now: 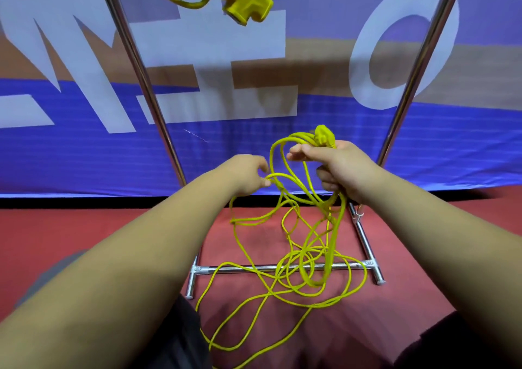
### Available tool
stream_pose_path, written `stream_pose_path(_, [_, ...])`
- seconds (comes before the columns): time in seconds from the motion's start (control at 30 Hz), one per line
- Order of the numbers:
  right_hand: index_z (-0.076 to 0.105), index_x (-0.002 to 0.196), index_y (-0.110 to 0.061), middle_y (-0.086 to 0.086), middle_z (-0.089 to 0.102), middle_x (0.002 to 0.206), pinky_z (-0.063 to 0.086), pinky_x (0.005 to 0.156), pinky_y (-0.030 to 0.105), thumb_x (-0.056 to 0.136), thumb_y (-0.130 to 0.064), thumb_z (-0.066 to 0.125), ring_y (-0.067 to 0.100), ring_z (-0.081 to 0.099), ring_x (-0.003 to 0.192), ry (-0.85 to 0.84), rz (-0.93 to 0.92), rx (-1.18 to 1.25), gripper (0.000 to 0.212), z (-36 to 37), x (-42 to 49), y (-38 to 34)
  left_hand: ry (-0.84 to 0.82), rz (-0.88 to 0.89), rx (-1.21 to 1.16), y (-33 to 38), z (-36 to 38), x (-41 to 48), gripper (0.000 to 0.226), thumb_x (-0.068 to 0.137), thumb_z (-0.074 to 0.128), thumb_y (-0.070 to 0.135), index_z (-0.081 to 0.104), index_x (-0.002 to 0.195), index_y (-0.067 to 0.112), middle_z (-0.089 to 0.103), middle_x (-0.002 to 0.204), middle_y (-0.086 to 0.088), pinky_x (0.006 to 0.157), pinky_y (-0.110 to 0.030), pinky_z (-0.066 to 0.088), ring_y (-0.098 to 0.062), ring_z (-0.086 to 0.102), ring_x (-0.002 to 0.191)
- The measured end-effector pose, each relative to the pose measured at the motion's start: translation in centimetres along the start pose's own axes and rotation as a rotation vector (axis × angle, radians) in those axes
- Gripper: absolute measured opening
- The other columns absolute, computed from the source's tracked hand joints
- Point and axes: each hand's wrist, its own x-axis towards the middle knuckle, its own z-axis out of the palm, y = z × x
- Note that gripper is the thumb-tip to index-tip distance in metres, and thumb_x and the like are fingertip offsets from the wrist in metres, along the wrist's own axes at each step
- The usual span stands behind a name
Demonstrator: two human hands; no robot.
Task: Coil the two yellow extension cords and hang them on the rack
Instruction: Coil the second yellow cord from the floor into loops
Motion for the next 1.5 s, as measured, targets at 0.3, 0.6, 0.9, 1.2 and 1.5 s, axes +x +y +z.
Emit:
stream_pose_path(0.3, [0.077,0.113,-0.015,0.004,0.046,0.058,0.024,0.045,0.024,0.106,-0.028,0.059,0.015,0.026,0.045,0.316,-0.114,0.205,0.023,-2.0,1.0,-0.7,-0.175,-0.38,0.465,-2.6,1.0,1.1,0.007,0.08,0.065,0.022,0.064,0.081,0.016,0.062,0.09,-0.003,0.075,-0.041,0.056,-0.03,0.063,0.083])
stream_pose_path(0.6, [0.066,0.114,-0.014,-0.003,0.03,0.053,0.018,0.039,0.02,0.112,-0.026,0.05,0.009,0.019,0.04,0.298,-0.074,0.584,0.02,-2.4,0.8,-1.8,-0.224,-0.141,0.315,-2.8,3.9,1.7,0.065,0.092,0.07,0.03,0.043,0.149,0.015,0.053,0.142,-0.014,0.104,-0.043,0.049,-0.037,0.056,0.126])
stream_pose_path(0.9, [0.064,0.106,-0.014,-0.005,0.03,0.053,0.017,0.037,0.021,0.113,-0.026,0.047,0.008,0.018,0.04,0.221,-0.093,0.72,0.022,-2.1,0.4,-3.6,-0.434,0.255,0.091,4.1,13.7,-1.0,0.08,0.078,0.085,0.052,0.052,0.141,0.016,0.054,0.142,-0.009,0.103,-0.04,0.049,-0.033,0.056,0.127])
stream_pose_path(1.2, [0.069,0.111,-0.015,-0.002,0.03,0.055,0.017,0.039,0.022,0.11,-0.026,0.052,0.011,0.018,0.042,0.333,-0.084,0.578,0.02,-4.5,0.3,-3.1,-0.357,0.256,0.153,2.6,12.8,0.4,0.028,0.088,0.078,0.045,0.07,0.092,0.019,0.074,0.086,0.0,0.08,-0.036,0.056,-0.022,0.067,0.085])
stream_pose_path(1.5, [0.072,0.107,-0.011,0.003,0.034,0.055,0.029,0.043,0.023,0.095,-0.022,0.068,0.019,0.026,0.046,0.502,-0.046,0.138,0.016,-6.9,0.8,-1.8,0.063,0.203,-0.3,3.1,3.9,0.4,0.019,0.091,0.073,0.044,0.073,0.09,0.025,0.078,0.085,0.013,0.088,-0.042,0.057,-0.009,0.072,0.087])
